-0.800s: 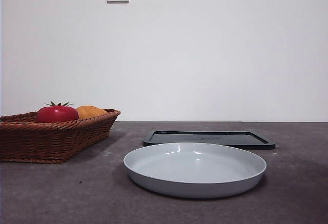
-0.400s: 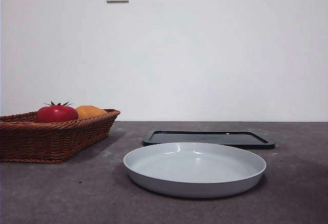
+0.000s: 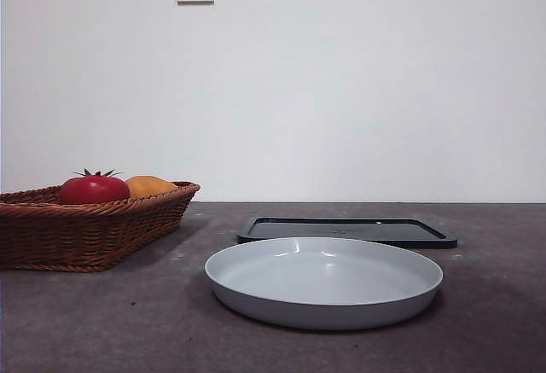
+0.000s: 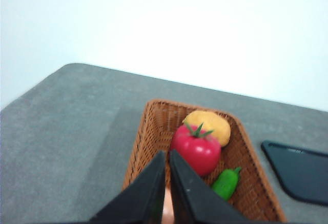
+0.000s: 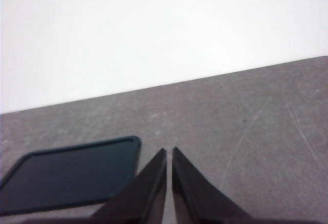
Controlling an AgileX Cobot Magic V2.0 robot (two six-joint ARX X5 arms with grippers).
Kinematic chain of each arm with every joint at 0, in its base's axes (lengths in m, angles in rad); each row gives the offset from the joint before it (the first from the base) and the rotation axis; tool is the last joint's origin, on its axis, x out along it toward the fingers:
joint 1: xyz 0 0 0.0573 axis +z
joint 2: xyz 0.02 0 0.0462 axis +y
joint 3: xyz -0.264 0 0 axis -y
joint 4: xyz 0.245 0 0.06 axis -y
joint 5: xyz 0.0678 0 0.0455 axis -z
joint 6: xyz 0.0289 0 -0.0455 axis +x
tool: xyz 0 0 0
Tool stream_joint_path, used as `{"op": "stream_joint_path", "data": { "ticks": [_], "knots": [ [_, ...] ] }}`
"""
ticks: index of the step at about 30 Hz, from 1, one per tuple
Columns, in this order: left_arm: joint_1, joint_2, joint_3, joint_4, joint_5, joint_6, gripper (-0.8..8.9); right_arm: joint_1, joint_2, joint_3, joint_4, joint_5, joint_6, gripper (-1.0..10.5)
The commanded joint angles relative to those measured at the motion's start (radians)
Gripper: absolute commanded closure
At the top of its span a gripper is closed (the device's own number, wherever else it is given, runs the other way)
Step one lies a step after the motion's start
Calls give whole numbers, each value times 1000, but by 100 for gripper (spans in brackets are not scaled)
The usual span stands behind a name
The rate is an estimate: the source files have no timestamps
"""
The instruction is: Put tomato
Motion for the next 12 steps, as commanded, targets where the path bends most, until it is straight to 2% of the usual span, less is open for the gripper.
{"op": "stream_joint_path", "data": {
  "ticks": [1, 6, 12],
  "knots": [
    [2, 55, 69, -2, 0, -24, 798, 0, 58, 69, -30, 2, 28, 936],
    [-1, 195, 214, -40, 8, -23, 797, 0, 202, 211, -105, -60, 27, 936],
    [-1, 387, 386, -96, 96, -24, 797, 4, 385, 379, -185, -199, 24, 936]
  ]
}}
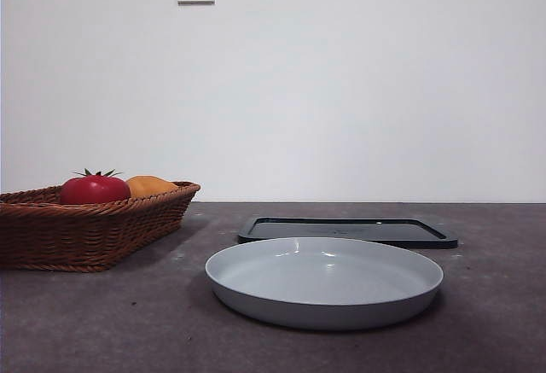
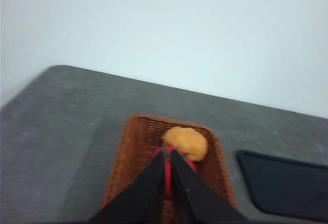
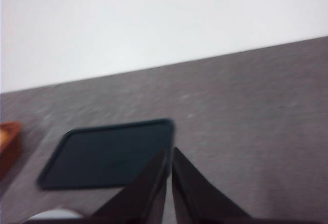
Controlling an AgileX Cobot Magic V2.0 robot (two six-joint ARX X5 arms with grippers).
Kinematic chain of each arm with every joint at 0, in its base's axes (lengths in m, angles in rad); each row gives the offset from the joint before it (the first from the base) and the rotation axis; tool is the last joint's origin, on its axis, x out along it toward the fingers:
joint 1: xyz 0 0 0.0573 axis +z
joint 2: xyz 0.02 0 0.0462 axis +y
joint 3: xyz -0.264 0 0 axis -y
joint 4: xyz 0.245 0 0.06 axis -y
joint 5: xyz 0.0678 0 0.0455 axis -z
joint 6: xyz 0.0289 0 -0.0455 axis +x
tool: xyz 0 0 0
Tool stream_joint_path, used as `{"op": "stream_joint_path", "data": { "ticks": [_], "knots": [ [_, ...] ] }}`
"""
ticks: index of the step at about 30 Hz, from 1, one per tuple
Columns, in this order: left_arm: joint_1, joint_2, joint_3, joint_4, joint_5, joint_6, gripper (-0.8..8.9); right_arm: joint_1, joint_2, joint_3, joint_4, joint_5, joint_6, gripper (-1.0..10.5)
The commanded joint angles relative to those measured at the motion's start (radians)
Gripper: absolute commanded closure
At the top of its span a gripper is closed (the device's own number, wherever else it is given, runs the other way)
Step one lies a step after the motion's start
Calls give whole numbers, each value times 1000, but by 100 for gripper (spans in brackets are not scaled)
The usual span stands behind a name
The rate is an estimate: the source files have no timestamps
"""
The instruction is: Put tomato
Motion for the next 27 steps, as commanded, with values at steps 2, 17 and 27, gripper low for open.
{"op": "stream_joint_path", "data": {
  "ticks": [2, 17, 27],
  "knots": [
    [-1, 123, 109, -45, 59, -2, 797, 10, 111, 120, -66, -65, -4, 936],
    [-85, 553, 441, -307, 348, 41, 797, 164, 476, 438, -380, -168, -114, 936],
    [-147, 605, 465, -383, 350, 55, 705, 209, 502, 443, -381, -167, -113, 866]
  ]
}}
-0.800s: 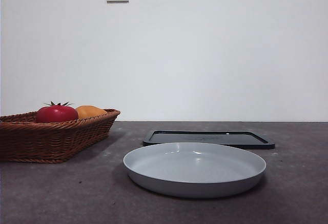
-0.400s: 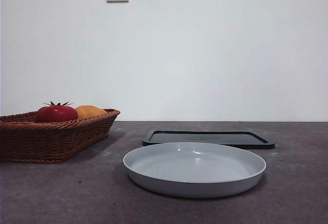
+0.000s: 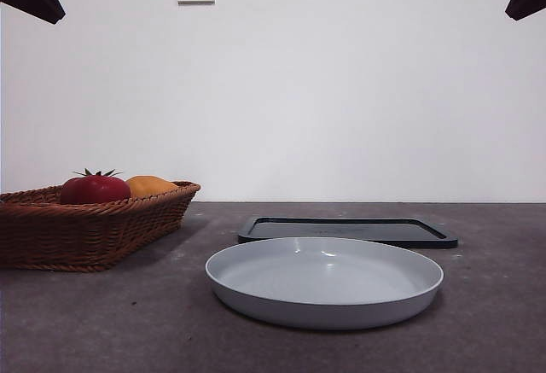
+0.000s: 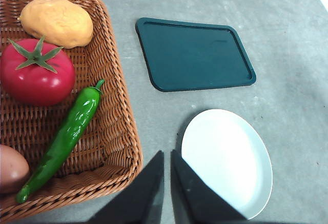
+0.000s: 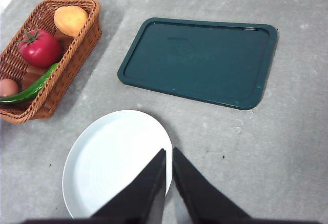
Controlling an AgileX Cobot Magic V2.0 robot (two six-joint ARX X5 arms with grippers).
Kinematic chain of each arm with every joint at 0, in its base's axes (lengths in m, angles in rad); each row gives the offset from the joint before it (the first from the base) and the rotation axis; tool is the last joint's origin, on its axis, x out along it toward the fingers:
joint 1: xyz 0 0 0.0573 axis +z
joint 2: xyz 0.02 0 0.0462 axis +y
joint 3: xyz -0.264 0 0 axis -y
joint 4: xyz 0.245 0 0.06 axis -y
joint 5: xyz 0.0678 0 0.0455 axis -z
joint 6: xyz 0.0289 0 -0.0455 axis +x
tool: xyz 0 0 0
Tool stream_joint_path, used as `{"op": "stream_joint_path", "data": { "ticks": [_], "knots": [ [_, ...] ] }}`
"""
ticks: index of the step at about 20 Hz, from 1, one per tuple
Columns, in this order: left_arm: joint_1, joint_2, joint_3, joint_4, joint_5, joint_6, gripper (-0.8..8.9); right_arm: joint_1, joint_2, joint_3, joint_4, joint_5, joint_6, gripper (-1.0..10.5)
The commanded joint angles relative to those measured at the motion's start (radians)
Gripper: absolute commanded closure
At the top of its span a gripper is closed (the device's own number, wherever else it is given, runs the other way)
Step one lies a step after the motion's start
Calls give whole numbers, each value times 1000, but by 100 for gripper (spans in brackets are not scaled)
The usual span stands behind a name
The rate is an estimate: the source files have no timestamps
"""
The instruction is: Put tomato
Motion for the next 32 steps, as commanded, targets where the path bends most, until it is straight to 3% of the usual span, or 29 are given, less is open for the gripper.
{"op": "stream_joint_path", "data": {
  "ticks": [1, 3, 4, 5, 13, 16, 24, 32],
  "knots": [
    [-1, 6, 23, 6, 2, 16, 588, 3, 6, 19, 7, 1, -14, 723],
    [-1, 6, 23, 8, 2, 16, 237, 3, 6, 19, 7, 8, -6, 330],
    [-1, 6, 23, 9, 2, 16, 128, 3, 6, 19, 7, 8, -7, 253],
    [-1, 6, 23, 9, 2, 16, 100, 3, 6, 19, 7, 8, -7, 252],
    [-1, 8, 23, 9, 0, 18, 102, 3, 6, 19, 7, 7, -7, 252],
    [15, 50, 45, -10, -55, 23, 103, 3, 6, 19, 7, 7, -7, 252],
    [31, 439, 341, -131, -262, 201, 102, 3, 6, 19, 8, 8, -7, 252],
    [30, 771, 533, -80, -269, 241, 102, 3, 6, 19, 8, 8, -7, 252]
  ]
}}
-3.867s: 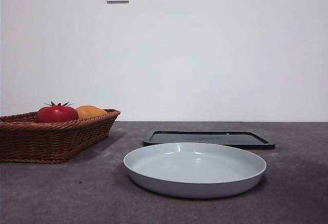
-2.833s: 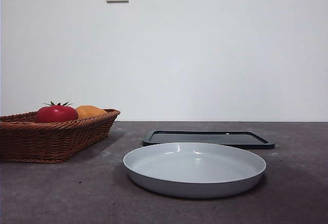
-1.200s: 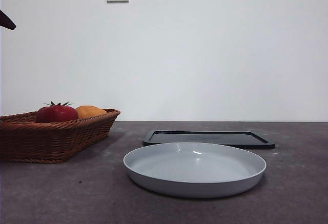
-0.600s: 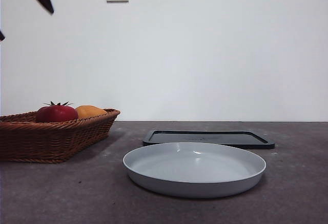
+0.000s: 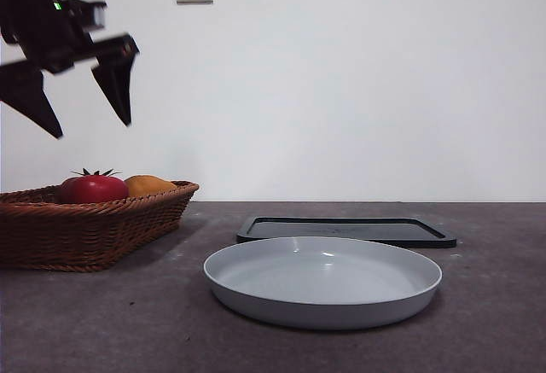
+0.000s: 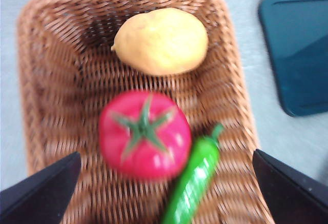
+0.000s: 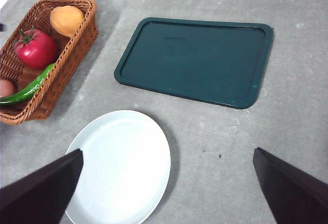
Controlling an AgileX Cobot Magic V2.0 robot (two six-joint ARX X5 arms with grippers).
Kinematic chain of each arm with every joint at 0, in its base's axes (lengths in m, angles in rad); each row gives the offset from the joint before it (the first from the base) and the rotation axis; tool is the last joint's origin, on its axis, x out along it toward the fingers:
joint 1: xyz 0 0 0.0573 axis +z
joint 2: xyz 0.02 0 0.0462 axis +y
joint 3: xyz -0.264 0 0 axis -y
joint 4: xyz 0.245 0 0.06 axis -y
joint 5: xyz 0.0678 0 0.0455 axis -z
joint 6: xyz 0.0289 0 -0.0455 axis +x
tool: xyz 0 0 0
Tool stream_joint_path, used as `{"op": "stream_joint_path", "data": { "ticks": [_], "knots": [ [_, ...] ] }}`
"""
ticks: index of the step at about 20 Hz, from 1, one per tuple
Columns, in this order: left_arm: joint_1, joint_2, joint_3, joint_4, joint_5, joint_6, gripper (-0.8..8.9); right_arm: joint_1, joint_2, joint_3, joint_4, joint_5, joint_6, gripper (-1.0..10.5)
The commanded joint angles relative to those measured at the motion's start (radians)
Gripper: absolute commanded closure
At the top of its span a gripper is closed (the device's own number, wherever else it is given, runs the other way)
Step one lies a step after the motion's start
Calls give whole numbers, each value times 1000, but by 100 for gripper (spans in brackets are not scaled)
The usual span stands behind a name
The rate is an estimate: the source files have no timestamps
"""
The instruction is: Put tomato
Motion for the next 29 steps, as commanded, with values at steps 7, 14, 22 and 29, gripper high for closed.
{"op": "stream_joint_path", "data": {
  "ticks": [7, 14, 22, 29],
  "knots": [
    [-1, 177, 31, 98, -5, 39, 102, 3, 6, 18, 9, -1, -8, 252],
    [-1, 249, 31, 103, -33, 41, 138, 3, 6, 18, 10, 0, -8, 252],
    [-1, 282, 35, 82, -33, 38, 537, 3, 6, 18, 10, 0, -8, 252],
    [-11, 246, 204, -217, -24, -40, 536, 3, 6, 18, 10, 0, -8, 252]
  ]
}}
